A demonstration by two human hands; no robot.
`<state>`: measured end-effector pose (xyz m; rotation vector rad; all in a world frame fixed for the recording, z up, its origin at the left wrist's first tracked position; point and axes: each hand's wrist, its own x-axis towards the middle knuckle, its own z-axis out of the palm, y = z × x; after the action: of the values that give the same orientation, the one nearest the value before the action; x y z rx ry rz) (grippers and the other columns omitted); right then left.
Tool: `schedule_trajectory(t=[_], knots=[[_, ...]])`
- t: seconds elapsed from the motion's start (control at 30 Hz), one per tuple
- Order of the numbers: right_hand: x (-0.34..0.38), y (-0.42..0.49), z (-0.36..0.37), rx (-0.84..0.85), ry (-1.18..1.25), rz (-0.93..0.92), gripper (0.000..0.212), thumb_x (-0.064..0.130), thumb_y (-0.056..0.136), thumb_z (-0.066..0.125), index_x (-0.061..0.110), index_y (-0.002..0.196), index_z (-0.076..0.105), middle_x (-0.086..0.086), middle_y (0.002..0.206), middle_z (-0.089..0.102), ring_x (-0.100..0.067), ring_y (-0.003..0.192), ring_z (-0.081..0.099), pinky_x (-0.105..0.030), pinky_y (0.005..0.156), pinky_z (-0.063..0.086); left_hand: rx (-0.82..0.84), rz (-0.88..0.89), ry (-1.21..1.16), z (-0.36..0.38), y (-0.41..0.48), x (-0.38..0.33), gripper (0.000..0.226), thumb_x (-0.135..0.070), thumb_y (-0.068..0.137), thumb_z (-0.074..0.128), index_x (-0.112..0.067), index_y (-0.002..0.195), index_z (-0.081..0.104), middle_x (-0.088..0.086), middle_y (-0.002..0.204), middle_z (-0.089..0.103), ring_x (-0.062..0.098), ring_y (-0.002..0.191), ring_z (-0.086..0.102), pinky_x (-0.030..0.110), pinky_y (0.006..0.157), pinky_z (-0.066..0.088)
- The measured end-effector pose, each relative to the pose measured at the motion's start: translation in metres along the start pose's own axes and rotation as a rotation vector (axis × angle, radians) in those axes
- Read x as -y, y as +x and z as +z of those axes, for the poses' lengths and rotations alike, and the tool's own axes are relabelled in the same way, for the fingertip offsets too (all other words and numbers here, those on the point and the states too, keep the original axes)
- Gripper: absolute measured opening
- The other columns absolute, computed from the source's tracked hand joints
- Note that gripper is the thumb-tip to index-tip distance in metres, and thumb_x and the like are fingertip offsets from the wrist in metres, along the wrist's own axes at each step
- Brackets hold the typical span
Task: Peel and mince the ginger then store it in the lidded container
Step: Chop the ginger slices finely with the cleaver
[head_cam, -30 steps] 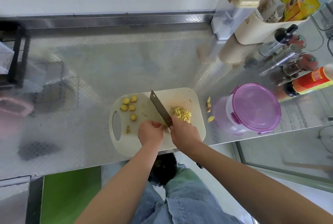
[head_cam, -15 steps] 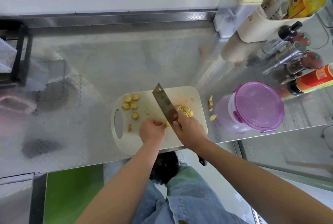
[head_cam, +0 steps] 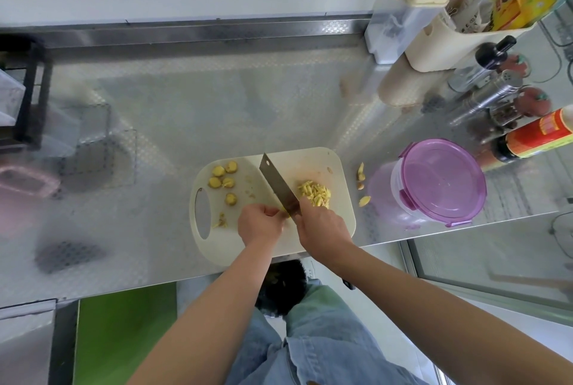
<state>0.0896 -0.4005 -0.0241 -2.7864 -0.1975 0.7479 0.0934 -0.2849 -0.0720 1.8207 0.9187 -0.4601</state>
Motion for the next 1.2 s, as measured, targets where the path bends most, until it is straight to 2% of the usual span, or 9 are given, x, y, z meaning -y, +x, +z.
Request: schedule_trajectory(t=[0.1, 0.2, 0.37, 0.63, 0.83, 1.03, 1.2], knots=[[0.003, 0.005, 0.003, 0.009, -0.011, 0.005, 0.012, 0.016, 0.1, 0.036, 0.012, 0.111, 0.039, -0.007, 0.084, 0.057, -0.029, 0.069, 0.047, -0.034, 0.063, 0.036, 0.011, -0.001, 0.018, -0.001, 0.0, -0.001, 0.013, -0.015, 0.072, 0.072, -0.017, 0.06, 0.068, 0.004, 0.063, 0.07, 0.028, 0.07, 0.07, 0.035, 0.07, 0.058], [0.003, 0.008, 0.006, -0.008, 0.023, -0.003, 0.015, 0.021, 0.102, 0.034, 0.012, 0.112, 0.039, -0.01, 0.089, 0.061, -0.03, 0.072, 0.052, -0.035, 0.063, 0.039, 0.015, 0.006, 0.035, -0.003, -0.001, -0.002, 0.013, -0.015, 0.071, 0.071, -0.016, 0.059, 0.068, 0.005, 0.063, 0.07, 0.027, 0.07, 0.069, 0.033, 0.069, 0.055], [-0.005, 0.013, 0.003, -0.071, 0.084, 0.0, 0.024, 0.028, 0.103, 0.035, 0.011, 0.12, 0.041, -0.012, 0.089, 0.063, -0.034, 0.078, 0.06, -0.034, 0.061, 0.037, 0.012, 0.003, -0.001, -0.001, 0.001, 0.002, 0.016, -0.012, 0.071, 0.073, -0.015, 0.057, 0.066, 0.004, 0.059, 0.069, 0.03, 0.068, 0.069, 0.042, 0.071, 0.059], [-0.01, 0.001, -0.008, -0.038, 0.045, -0.061, 0.022, 0.028, 0.102, 0.035, 0.011, 0.114, 0.042, -0.004, 0.076, 0.048, -0.027, 0.066, 0.046, -0.032, 0.059, 0.032, 0.0, -0.013, -0.04, 0.0, 0.002, 0.003, 0.014, -0.012, 0.068, 0.073, -0.012, 0.056, 0.066, 0.007, 0.058, 0.069, 0.031, 0.066, 0.07, 0.044, 0.07, 0.059], [-0.009, -0.002, -0.007, -0.015, 0.022, -0.057, 0.022, 0.029, 0.102, 0.035, 0.012, 0.113, 0.042, -0.004, 0.075, 0.047, -0.027, 0.067, 0.046, -0.033, 0.06, 0.032, 0.0, 0.01, -0.04, 0.001, 0.0, 0.004, 0.013, -0.014, 0.07, 0.074, -0.015, 0.059, 0.067, 0.005, 0.06, 0.069, 0.031, 0.068, 0.069, 0.042, 0.071, 0.059], [-0.006, -0.004, -0.006, -0.003, 0.013, -0.044, 0.019, 0.028, 0.102, 0.034, 0.012, 0.111, 0.041, 0.001, 0.068, 0.039, -0.025, 0.065, 0.044, -0.033, 0.06, 0.031, -0.004, 0.01, -0.052, 0.001, 0.001, 0.004, 0.014, -0.014, 0.07, 0.076, -0.014, 0.059, 0.067, 0.004, 0.058, 0.069, 0.03, 0.065, 0.069, 0.044, 0.069, 0.059], [-0.004, 0.002, -0.006, 0.023, 0.042, -0.026, 0.013, 0.027, 0.101, 0.036, 0.014, 0.1, 0.038, -0.003, 0.077, 0.048, -0.025, 0.067, 0.046, -0.032, 0.06, 0.03, 0.01, 0.0, -0.05, 0.001, 0.005, 0.005, 0.018, -0.011, 0.069, 0.075, -0.013, 0.054, 0.065, 0.006, 0.056, 0.068, 0.034, 0.066, 0.069, 0.048, 0.069, 0.059]])
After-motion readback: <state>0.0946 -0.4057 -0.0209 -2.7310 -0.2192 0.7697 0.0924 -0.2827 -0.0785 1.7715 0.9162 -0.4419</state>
